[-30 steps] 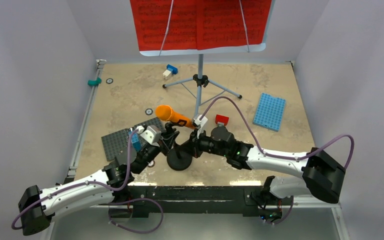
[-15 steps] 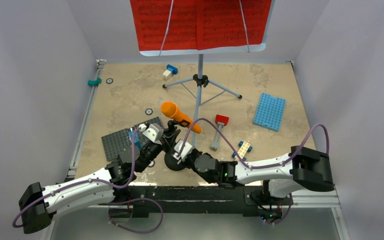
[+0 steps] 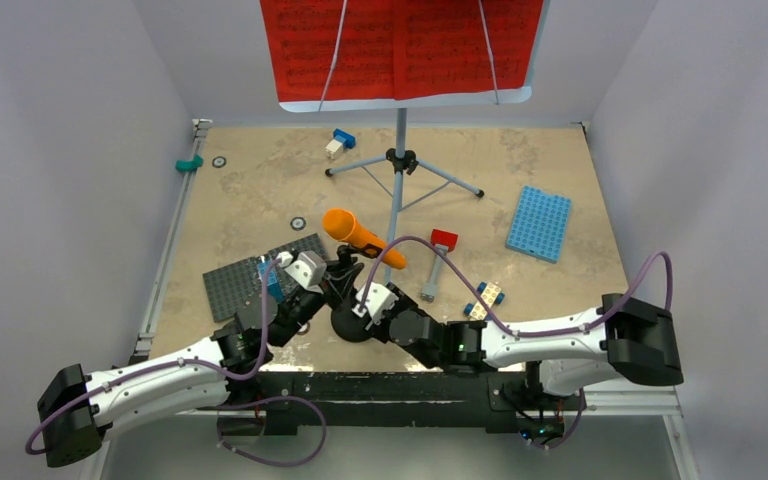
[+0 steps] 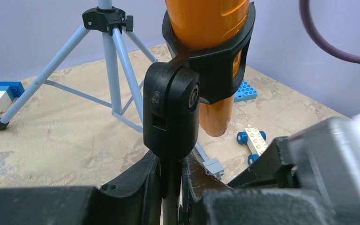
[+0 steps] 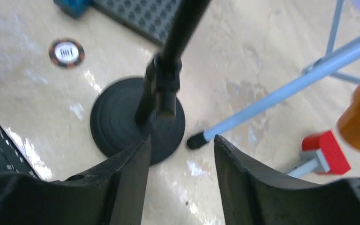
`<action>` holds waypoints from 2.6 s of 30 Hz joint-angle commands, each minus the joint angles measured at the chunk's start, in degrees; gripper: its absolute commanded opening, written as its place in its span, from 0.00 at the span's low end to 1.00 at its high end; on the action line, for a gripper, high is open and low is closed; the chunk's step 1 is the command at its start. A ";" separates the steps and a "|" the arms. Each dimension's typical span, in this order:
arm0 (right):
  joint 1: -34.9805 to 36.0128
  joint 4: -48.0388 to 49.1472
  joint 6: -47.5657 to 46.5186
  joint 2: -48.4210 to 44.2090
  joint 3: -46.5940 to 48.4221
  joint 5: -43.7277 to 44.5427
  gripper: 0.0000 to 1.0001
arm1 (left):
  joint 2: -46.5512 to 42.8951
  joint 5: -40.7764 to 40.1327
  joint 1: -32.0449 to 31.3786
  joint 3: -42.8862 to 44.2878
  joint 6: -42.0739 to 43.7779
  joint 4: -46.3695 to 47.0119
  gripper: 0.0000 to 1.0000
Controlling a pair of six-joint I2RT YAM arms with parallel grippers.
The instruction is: Pack up the instrument practice props
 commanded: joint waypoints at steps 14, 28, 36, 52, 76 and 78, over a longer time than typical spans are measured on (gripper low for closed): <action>-22.98 -3.64 43.29 -25.24 -9.73 -43.96 0.68 | -0.72 -0.99 -0.50 -2.11 -2.97 -3.73 0.00; -31.17 13.45 61.99 -9.82 -6.78 -63.61 0.68 | 1.44 -1.43 -0.74 0.09 -0.89 -1.00 0.00; -32.25 20.85 67.87 -0.96 -5.33 -67.01 0.68 | 2.56 -2.65 -1.17 0.07 -0.60 0.92 0.00; -32.68 28.20 73.68 6.53 -5.78 -65.90 0.47 | 4.13 -2.22 -2.14 -0.24 0.03 1.94 0.00; -26.44 -2.85 33.24 -3.48 0.03 -40.91 0.00 | 7.94 -1.51 -3.38 1.08 -2.35 -1.07 0.00; -23.17 -6.03 28.94 -3.19 1.93 -36.39 0.00 | 8.38 -1.51 -3.38 1.10 -2.59 -0.91 0.00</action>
